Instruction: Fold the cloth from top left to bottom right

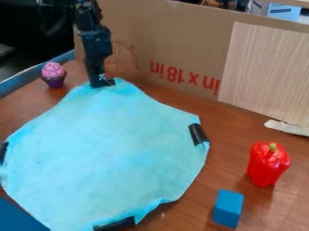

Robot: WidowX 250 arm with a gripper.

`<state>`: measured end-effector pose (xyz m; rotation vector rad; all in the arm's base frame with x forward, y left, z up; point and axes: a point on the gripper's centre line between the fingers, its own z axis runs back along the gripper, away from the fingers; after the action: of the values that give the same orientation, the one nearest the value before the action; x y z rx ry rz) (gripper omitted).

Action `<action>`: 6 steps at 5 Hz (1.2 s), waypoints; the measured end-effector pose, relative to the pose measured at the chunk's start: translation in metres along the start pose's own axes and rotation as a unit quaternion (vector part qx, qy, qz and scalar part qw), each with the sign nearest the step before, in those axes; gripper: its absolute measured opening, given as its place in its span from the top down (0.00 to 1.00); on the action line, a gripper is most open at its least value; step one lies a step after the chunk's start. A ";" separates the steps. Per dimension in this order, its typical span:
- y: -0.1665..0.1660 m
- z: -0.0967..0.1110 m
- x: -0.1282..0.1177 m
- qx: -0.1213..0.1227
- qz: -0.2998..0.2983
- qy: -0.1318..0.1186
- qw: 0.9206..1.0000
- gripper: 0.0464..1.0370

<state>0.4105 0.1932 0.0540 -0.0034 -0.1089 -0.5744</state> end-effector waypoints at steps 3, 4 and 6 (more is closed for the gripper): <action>-0.088 0.053 0.020 0.017 -0.107 -0.053 0.993 0.99; -0.124 0.049 0.018 0.004 -0.148 -0.051 0.988 0.99; -0.203 0.043 -0.005 -0.012 -0.244 -0.043 0.969 0.99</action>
<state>0.2918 0.0267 0.0909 -0.0250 -0.1906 -1.0693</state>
